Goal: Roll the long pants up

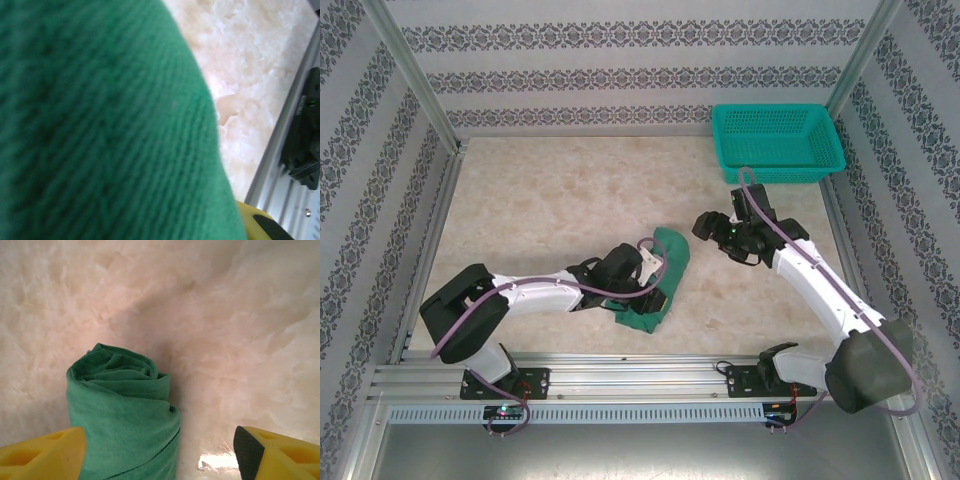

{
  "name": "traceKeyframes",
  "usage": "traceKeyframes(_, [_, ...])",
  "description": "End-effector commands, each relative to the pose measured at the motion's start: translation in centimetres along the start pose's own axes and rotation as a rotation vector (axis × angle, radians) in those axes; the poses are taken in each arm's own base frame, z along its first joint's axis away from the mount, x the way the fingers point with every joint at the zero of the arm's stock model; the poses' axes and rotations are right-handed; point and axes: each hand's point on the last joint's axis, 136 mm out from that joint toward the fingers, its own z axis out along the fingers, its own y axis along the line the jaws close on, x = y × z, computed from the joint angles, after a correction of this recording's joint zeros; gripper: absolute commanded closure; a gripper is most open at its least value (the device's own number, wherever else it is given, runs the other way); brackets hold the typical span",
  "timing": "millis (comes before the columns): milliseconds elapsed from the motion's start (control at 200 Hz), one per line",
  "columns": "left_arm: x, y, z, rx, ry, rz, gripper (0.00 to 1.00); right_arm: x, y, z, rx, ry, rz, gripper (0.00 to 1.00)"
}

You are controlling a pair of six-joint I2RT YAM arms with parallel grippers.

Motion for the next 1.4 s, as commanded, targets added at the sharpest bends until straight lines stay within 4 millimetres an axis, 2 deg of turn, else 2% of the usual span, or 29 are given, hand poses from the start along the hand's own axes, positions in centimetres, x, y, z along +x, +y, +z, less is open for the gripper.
traceKeyframes(0, [-0.1,-0.7,1.0,0.129,-0.046,-0.141,1.0,2.2,-0.2,1.5,0.006,0.102,-0.021,0.19])
traceKeyframes(20, [0.0,-0.3,1.0,0.136,-0.058,-0.164,1.0,2.5,-0.1,1.7,0.005,0.113,-0.023,0.18])
traceKeyframes(45, [0.0,0.2,0.9,0.145,-0.08,-0.194,1.0,2.8,-0.1,1.9,0.007,0.125,-0.025,0.12])
traceKeyframes(145, [0.5,2.0,0.6,0.164,-0.138,-0.296,1.0,4.4,0.5,2.6,-0.006,0.177,-0.053,0.09])
traceKeyframes(165, [0.7,2.2,0.6,0.158,-0.136,-0.302,1.0,4.8,0.6,2.7,-0.013,0.186,-0.057,0.04])
traceKeyframes(200, [1.0,2.4,0.7,0.155,-0.127,-0.308,1.0,5.5,0.8,2.9,-0.018,0.202,-0.063,0.03])
traceKeyframes(320, [1.1,2.9,0.3,0.161,-0.141,-0.346,1.0,7.7,1.5,3.8,-0.036,0.256,-0.091,0.03])
traceKeyframes(425, [0.2,3.3,-0.6,0.254,-0.21,-0.419,1.0,9.3,2.0,4.7,-0.067,0.296,-0.093,0.02])
traceKeyframes(565, [0.2,3.8,-0.7,0.298,-0.224,-0.475,1.0,10.4,2.8,6.0,-0.107,0.324,-0.092,0.02])
traceKeyframes(834, [0.1,2.9,-1.0,0.372,-0.206,-0.464,1.0,12.0,4.6,8.7,-0.141,0.373,-0.114,0.02])
traceKeyframes(974, [0.1,3.5,-1.4,0.442,-0.247,-0.526,1.0,12.7,5.8,9.8,-0.16,0.395,-0.131,0.02])
traceKeyframes(1119, [0.5,4.0,-0.9,0.475,-0.231,-0.561,1.0,14.2,7.0,11.6,-0.169,0.446,-0.147,0.02])
traceKeyframes(1319, [-0.7,3.5,-1.0,0.515,-0.227,-0.541,1.0,16.5,9.3,14.3,-0.211,0.514,-0.146,0.02])
traceKeyframes(1394, [-0.8,4.0,-1.1,0.506,-0.235,-0.55,1.0,17.6,9.8,15.4,-0.209,0.545,-0.151,0.03])
